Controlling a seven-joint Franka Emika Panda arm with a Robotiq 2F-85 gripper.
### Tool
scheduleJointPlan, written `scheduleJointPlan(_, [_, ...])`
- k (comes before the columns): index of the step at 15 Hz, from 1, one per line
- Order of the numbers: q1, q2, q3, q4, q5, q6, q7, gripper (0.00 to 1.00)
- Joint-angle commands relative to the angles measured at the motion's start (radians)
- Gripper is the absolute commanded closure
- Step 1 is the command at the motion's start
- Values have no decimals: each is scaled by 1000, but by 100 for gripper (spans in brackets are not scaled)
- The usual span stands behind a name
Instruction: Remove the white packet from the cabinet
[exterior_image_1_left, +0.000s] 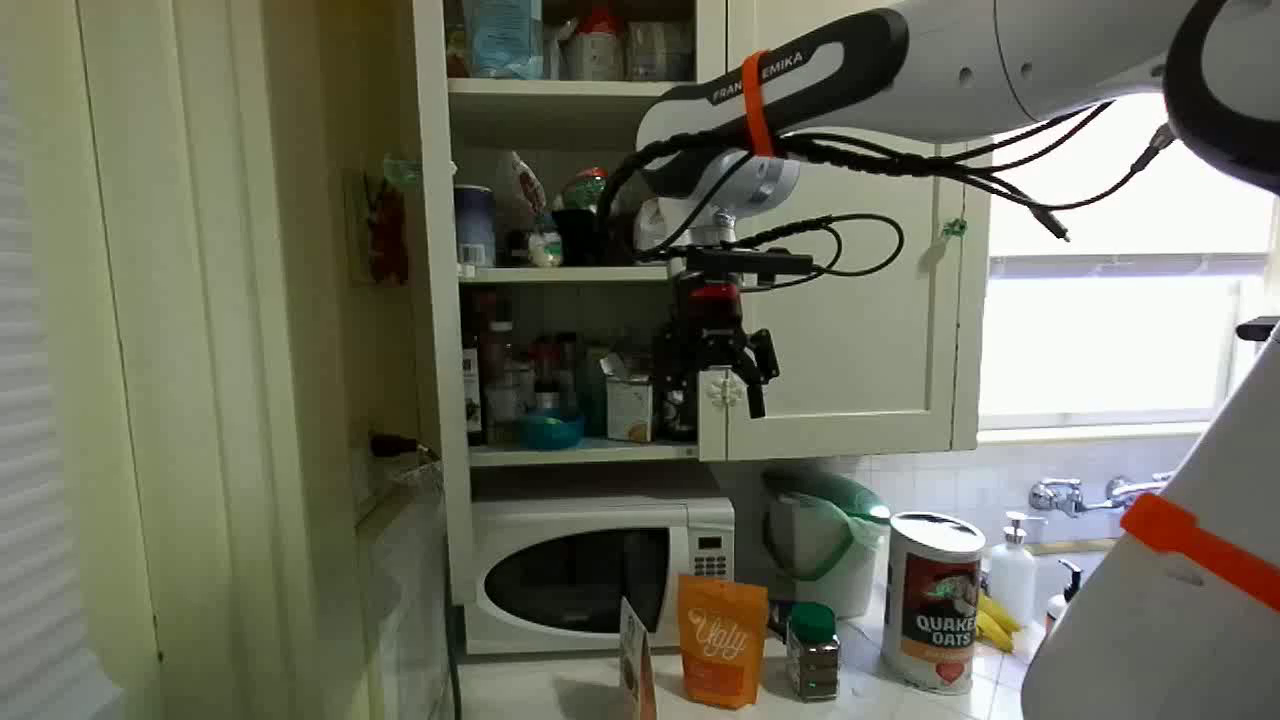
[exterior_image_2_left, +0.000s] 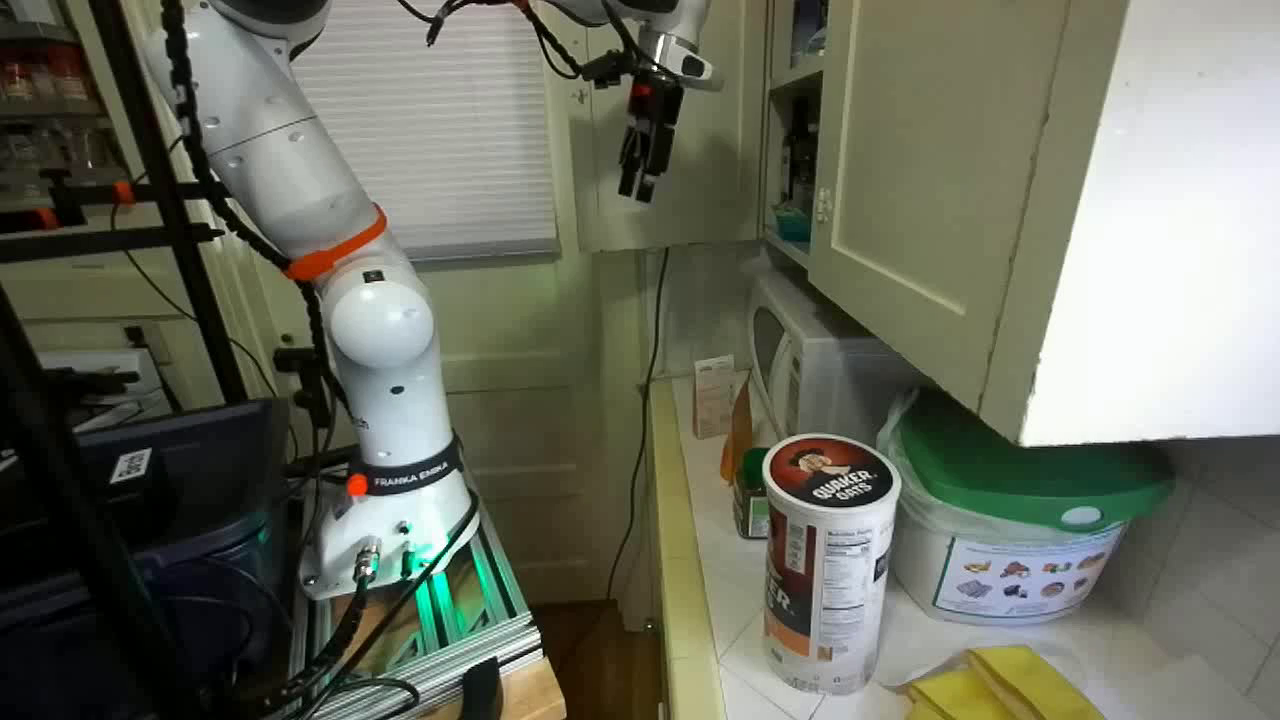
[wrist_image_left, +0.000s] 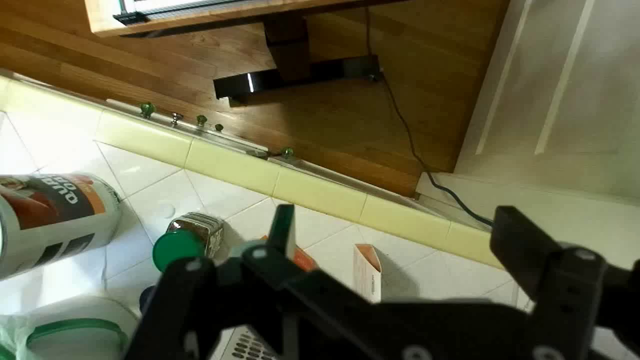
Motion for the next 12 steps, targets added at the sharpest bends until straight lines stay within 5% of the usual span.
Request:
scheduleJointPlan(1, [-1,1,1,2,0,-2,0,0])
scheduleJointPlan(7, [1,-3,35,43,-45,37,54,0])
scheduleJointPlan(12, [12,2,120,269,-95,91,190,0])
